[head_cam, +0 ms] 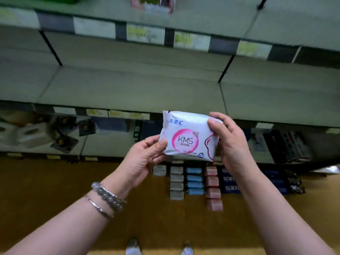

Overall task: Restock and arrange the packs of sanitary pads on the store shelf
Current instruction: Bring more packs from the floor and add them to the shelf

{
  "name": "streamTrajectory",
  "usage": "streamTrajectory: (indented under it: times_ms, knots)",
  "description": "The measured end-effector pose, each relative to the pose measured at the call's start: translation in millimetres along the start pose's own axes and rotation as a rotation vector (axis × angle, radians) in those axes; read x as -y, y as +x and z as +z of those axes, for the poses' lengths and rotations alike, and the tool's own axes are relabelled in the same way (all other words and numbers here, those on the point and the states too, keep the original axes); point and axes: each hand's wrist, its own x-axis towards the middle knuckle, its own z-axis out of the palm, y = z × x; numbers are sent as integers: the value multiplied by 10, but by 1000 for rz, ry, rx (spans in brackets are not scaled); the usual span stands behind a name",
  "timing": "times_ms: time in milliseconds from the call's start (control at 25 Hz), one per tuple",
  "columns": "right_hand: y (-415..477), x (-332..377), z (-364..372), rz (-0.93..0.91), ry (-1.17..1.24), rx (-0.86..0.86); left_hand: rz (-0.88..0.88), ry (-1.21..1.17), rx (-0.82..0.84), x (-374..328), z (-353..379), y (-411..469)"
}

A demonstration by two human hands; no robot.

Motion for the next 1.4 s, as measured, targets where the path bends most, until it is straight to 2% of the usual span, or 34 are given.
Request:
streamTrajectory:
  times_ms: [120, 400, 640, 800, 1000, 1120, 1240, 1320, 1400]
  knots:
    - [-145, 396, 100, -27, 5, 7, 44, 63, 26, -360, 191, -179]
    - [-337, 1163, 151, -174, -90, 52, 169, 138, 198, -1091, 601, -298]
    - [126, 1666, 39, -331, -186, 19, 251, 168, 206, -1525, 1033, 62]
    - [669, 1851, -32, -387, -133, 48, 307, 182, 124, -1734, 1279, 458]
    - [1646, 1913, -53, -352, -43, 57, 415, 288, -126, -1968, 1466, 965]
    - [2118, 1822, -61, -326, -127, 69, 486, 543, -268, -2094, 1349, 1213]
    - [2474, 1775, -44, -328, -279, 113, 614, 825, -309, -2312, 1292, 1492]
    - [2680, 1791, 0, -389, -555, 70, 723, 1059, -304, -2501, 1241, 1751]
    - [2770, 1832, 83, -531, -908, -4, 825, 1317, -241, -2694, 1205, 2018]
